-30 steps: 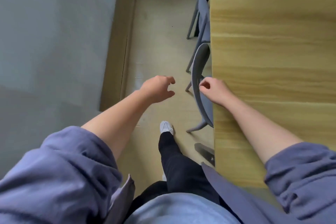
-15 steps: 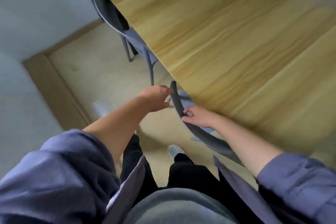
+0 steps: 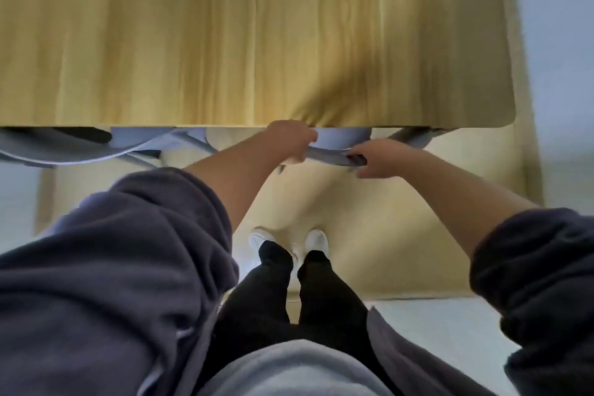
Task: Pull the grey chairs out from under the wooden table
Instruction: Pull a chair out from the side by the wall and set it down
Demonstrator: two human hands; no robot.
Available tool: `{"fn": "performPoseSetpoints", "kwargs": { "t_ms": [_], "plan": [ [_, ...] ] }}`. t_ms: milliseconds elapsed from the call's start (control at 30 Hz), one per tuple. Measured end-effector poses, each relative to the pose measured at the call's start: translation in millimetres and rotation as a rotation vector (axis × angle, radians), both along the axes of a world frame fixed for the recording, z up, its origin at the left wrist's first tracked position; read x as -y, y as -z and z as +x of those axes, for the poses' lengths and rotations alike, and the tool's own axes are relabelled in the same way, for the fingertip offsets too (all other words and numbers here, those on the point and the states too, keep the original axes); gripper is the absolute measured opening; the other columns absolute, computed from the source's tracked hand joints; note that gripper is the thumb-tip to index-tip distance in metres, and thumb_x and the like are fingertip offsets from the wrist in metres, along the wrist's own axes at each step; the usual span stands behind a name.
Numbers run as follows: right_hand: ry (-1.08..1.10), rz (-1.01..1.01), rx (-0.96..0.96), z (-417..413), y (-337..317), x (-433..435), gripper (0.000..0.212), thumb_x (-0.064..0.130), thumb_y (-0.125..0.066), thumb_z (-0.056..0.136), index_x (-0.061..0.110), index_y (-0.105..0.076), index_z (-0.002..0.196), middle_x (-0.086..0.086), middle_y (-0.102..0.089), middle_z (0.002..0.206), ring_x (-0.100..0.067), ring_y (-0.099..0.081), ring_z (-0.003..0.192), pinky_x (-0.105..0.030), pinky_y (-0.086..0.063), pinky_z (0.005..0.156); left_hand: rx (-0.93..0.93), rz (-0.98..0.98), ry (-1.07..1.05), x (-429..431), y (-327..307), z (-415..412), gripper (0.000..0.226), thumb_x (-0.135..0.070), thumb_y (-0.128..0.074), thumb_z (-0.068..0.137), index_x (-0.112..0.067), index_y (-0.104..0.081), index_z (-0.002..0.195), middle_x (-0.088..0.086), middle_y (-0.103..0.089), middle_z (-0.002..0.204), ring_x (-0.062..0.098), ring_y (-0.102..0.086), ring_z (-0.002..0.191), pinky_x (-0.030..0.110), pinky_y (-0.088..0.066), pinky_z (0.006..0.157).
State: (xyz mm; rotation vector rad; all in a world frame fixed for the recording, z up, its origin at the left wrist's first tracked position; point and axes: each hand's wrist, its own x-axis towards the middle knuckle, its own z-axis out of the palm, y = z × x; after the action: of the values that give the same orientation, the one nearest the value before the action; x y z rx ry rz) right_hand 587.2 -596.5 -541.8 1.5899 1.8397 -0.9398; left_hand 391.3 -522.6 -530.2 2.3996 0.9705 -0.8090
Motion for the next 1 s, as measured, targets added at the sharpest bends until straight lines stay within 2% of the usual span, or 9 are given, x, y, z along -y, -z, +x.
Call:
{"fn": "performPoseSetpoints", "kwargs": {
  "t_ms": [133,267,333,467,600,667,733,833,1000],
  "plan": [
    [0.063,0.099,0.01,-5,12,9,0.051,0.012,-0.047,0.086,0.033,-0.054,0.132,-0.002,-0.065,0.112,-0.027,-0.061,0.096,-0.034,-0.046,0.067,-0.145,-0.02,0.111,-8,14,-7,0.024,-0.011,-0.059,0.086,-0.019,-0.063,0.108,-0.001,-0.068,0.091,0.022,-0.062,0.082,0.027,-0.036,0.048],
    [0.018,0.144,0.041,-5,26,3,0.044,0.003,-0.045,0.082,0.027,-0.061,0.115,0.001,-0.065,0.095,-0.025,-0.06,0.085,-0.034,-0.044,0.062,-0.133,0.008,0.101,-7,31,-6,0.03,-0.009,-0.06,0.088,-0.02,-0.058,0.115,-0.006,-0.043,0.073,0.021,-0.05,0.079,0.03,-0.035,0.053],
    [0.009,0.137,0.034,-5,30,4,0.042,0.001,-0.046,0.083,0.024,-0.062,0.114,0.0,-0.062,0.091,-0.025,-0.059,0.085,-0.034,-0.041,0.063,-0.115,-0.001,0.101,-3,38,-2,0.038,-0.001,-0.057,0.086,-0.02,-0.056,0.12,-0.004,-0.046,0.075,0.018,-0.046,0.068,0.03,-0.037,0.056],
    [-0.021,0.109,0.063,-5,34,5,0.051,0.001,-0.044,0.083,0.026,-0.058,0.125,-0.003,-0.064,0.1,-0.025,-0.056,0.084,-0.033,-0.041,0.066,-0.092,-0.038,0.114,1,44,0,0.058,0.006,-0.048,0.082,-0.025,-0.051,0.132,0.004,-0.067,0.106,0.013,-0.043,0.056,0.026,-0.03,0.044],
    [0.013,0.058,0.054,-9,31,7,0.055,-0.002,-0.042,0.082,0.026,-0.056,0.127,-0.004,-0.065,0.105,-0.027,-0.06,0.092,-0.037,-0.047,0.072,-0.058,-0.067,0.156,-3,52,-7,0.051,0.003,-0.048,0.081,-0.025,-0.053,0.124,0.001,-0.069,0.103,0.019,-0.053,0.066,0.028,-0.036,0.048],
    [0.038,0.066,0.067,-13,30,13,0.059,-0.002,-0.043,0.082,0.028,-0.054,0.131,-0.003,-0.065,0.108,-0.026,-0.059,0.091,-0.036,-0.045,0.069,-0.054,-0.052,0.236,-1,54,-11,0.043,-0.006,-0.057,0.084,-0.025,-0.054,0.122,0.002,-0.066,0.09,0.02,-0.054,0.066,0.029,-0.037,0.05],
    [0.083,0.077,0.075,-18,33,25,0.064,-0.003,-0.044,0.081,0.032,-0.052,0.134,-0.001,-0.066,0.115,-0.027,-0.061,0.098,-0.036,-0.05,0.075,-0.035,-0.05,0.34,3,52,-17,0.036,-0.014,-0.058,0.087,-0.023,-0.053,0.121,0.001,-0.056,0.077,0.023,-0.055,0.07,0.03,-0.036,0.053],
    [0.189,0.07,0.085,-27,35,47,0.069,-0.006,-0.044,0.084,0.034,-0.049,0.14,0.001,-0.064,0.127,-0.028,-0.06,0.112,-0.04,-0.05,0.092,0.02,-0.022,0.514,12,46,-24,0.033,-0.015,-0.049,0.088,-0.019,-0.049,0.121,0.008,-0.062,0.091,0.029,-0.059,0.08,0.031,-0.037,0.061],
    [0.338,0.076,0.09,-50,38,84,0.079,-0.009,-0.042,0.08,0.045,-0.048,0.137,0.009,-0.065,0.123,-0.025,-0.059,0.109,-0.039,-0.051,0.09,0.095,-0.048,0.653,24,50,-46,0.033,-0.015,-0.048,0.087,-0.015,-0.05,0.12,0.009,-0.066,0.097,0.031,-0.059,0.078,0.032,-0.04,0.061]
  ]
}}
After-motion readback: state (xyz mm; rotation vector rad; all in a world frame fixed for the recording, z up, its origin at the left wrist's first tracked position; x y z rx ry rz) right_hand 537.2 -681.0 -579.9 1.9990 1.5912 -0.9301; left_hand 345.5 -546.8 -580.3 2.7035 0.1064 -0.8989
